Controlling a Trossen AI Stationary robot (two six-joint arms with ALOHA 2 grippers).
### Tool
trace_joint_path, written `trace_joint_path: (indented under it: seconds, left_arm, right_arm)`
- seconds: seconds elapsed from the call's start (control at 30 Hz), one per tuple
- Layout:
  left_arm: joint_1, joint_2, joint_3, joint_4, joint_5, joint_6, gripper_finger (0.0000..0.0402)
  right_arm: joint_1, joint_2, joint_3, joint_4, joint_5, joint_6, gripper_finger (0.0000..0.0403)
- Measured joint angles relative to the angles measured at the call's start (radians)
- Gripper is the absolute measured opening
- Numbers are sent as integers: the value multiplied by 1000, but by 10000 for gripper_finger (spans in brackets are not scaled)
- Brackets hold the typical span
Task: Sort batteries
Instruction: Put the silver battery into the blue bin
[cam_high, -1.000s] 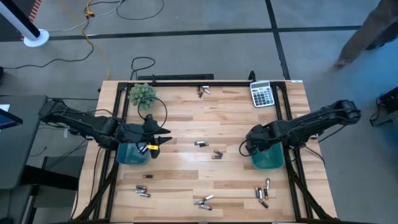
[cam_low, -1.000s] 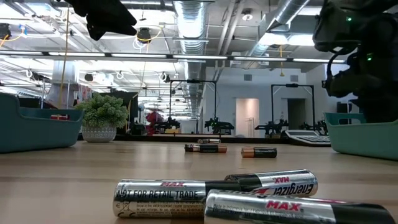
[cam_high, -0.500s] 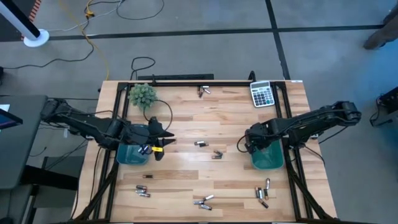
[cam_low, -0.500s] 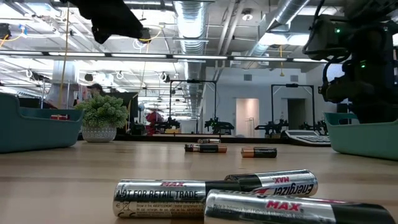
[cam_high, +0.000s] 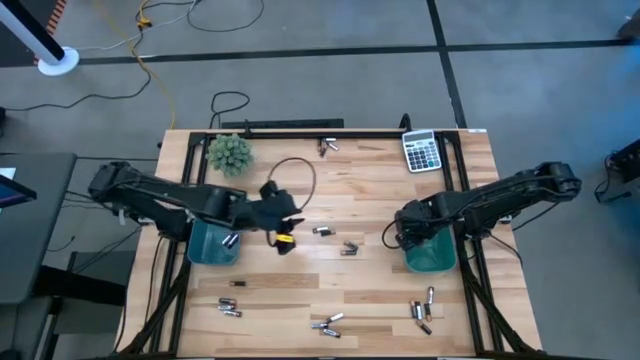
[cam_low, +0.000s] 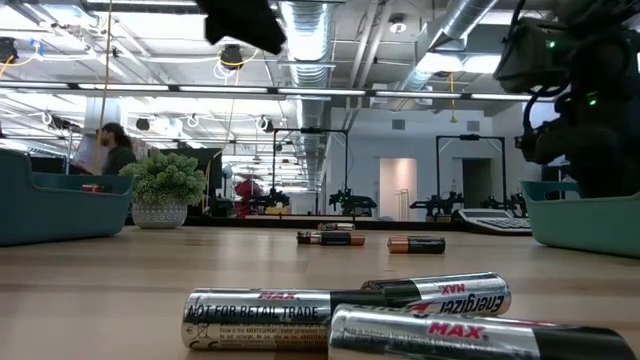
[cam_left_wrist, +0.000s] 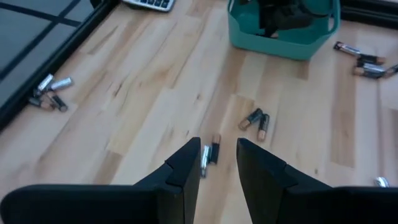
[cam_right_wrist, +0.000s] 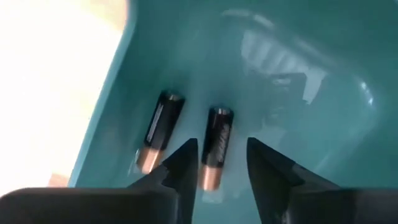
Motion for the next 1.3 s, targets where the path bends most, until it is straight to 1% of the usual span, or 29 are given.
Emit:
trace_joint_path:
  seconds: [0.13, 0.2, 0.3, 0.4, 0.5, 0.7, 0.9, 1.13, 1.3]
  left_arm:
    - [29, 101, 89, 1, 2, 43, 98]
    - [47, 153, 130, 1, 27, 62, 98]
    - [74, 233, 189, 1, 76, 69, 98]
    - [101, 303, 239, 0, 112, 54, 98]
    - [128, 361, 272, -5, 136, 39, 98]
    - [185, 435, 284, -76, 190, 52, 98]
    - [232, 521, 284, -84, 258, 94, 98]
    - [242, 613, 284, -89, 365, 109, 98]
    - [239, 661, 284, -102, 368, 122, 98]
  right_arm:
    - [28, -48, 58, -117, -9, -9, 179]
    - [48, -88, 99, -183, -1, -32, 183]
    - [82, -160, 169, -268, 58, -48, 184]
    - [115, -241, 236, -333, 142, -49, 180]
    - [141, -323, 277, -344, 198, -48, 176]
    - [164, -443, 290, -335, 245, -31, 174]
    - [163, -474, 290, -335, 281, -22, 173]
    - [159, -469, 290, -335, 283, -21, 173]
    - [159, -470, 290, -335, 283, -22, 173]
